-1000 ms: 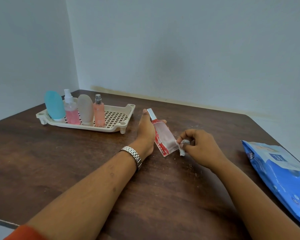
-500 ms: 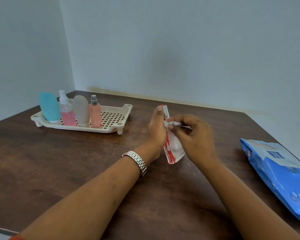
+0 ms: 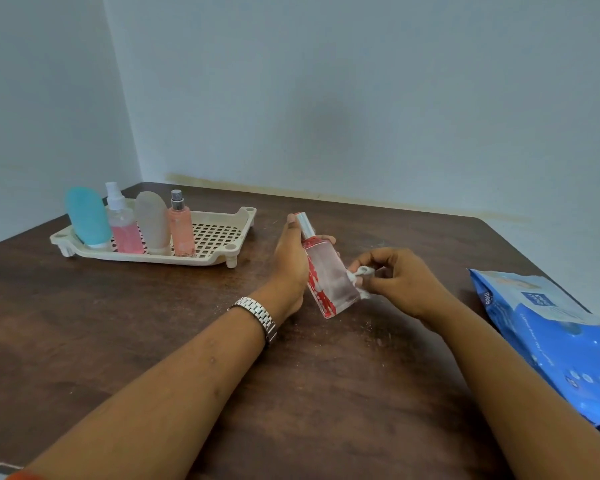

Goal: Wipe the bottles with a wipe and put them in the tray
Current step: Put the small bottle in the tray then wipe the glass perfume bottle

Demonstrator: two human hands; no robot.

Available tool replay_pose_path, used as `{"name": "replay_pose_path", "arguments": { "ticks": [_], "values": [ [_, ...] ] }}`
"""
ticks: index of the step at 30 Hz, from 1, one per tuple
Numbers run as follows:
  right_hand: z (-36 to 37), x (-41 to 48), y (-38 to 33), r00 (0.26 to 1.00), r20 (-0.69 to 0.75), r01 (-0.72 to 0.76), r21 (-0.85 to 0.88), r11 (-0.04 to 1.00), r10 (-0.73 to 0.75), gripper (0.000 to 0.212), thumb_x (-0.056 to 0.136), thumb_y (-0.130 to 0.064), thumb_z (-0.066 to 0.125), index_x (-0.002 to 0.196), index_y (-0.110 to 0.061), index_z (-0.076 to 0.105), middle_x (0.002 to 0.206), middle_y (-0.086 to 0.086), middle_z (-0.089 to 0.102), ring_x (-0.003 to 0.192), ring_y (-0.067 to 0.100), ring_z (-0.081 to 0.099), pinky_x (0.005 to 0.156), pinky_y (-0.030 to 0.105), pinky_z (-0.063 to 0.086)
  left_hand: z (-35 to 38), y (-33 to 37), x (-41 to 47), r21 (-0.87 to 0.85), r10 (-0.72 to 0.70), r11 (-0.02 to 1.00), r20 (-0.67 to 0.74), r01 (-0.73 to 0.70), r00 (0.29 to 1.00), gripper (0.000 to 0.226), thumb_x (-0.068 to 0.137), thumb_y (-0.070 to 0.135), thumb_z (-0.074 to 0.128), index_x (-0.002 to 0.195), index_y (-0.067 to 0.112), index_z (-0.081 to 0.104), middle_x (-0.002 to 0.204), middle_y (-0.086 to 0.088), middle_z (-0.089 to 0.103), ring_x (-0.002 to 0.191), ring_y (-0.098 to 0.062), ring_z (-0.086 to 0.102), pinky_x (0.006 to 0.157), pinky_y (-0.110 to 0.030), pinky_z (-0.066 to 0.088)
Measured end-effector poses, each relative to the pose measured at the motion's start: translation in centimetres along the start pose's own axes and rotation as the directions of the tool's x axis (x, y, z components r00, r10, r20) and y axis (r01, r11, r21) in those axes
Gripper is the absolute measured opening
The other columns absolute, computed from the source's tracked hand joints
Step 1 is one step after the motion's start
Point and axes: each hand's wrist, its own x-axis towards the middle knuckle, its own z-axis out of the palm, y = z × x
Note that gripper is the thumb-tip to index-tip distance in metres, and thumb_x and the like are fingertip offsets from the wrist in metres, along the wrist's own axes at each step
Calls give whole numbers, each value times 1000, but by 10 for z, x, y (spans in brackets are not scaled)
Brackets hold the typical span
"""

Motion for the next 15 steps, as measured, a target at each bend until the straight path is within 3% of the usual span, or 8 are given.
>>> {"name": "replay_pose_path", "arguments": {
  "ticks": [3,6,8,10,11,13,15],
  "values": [
    [2,-1,-3,999,-28,-28,-78,997,26,11,81,-10,68,83,-20,67,86,-5,67,81,10,62,73,24,54,-1,-2,2,-1,-15,1000,-9,15,1000,73,98,59,21,103,2,67,99,-21,69,97,-37,65,94,-50,52],
    [0,-6,-20,996,75,60,-138,989,-50,9,78,-16,72,79,-23,67,83,-10,67,74,1,59,65,17,47,-2,-2,4,-2,5,1000,-12,-5,1000,72,98,58,20,92,5,67,89,-19,70,86,-32,66,88,-45,54],
    [7,-9,-34,982,132,155,-152,976,-135,9,77,-17,73,80,-25,69,82,-12,67,73,-3,58,62,11,43,-4,-1,6,-16,20,1000,-16,-20,1000,65,100,55,20,100,7,64,82,-13,70,79,-25,66,79,-37,55],
    [16,-9,-41,971,105,227,-156,961,-212,10,78,-17,73,83,-25,70,82,-12,67,74,-3,58,61,9,45,-5,0,6,-35,10,999,-16,-10,1000,61,100,53,22,110,7,60,80,-9,69,78,-21,66,79,-35,54],
    [19,-8,-41,971,67,235,-144,961,-228,10,79,-16,72,83,-24,69,81,-13,66,74,-4,58,61,7,44,-5,0,6,-32,1,999,-11,-1,1000,62,100,54,22,105,7,62,81,-9,69,79,-22,66,83,-37,53],
    [17,-6,-34,983,-17,180,-119,976,-183,10,81,-14,70,84,-23,66,81,-15,63,71,-6,57,57,4,41,-4,0,7,-19,-1,1000,-12,1,1000,66,100,56,22,90,8,66,79,-10,70,79,-24,66,85,-39,52],
    [11,-5,-24,995,-49,76,-136,988,-84,11,83,-15,68,83,-24,63,83,-13,61,72,-2,56,55,6,41,-4,-1,6,-11,5,1000,-15,-5,1000,68,100,56,20,87,7,66,78,-12,70,75,-25,66,81,-39,53]
  ]
}}
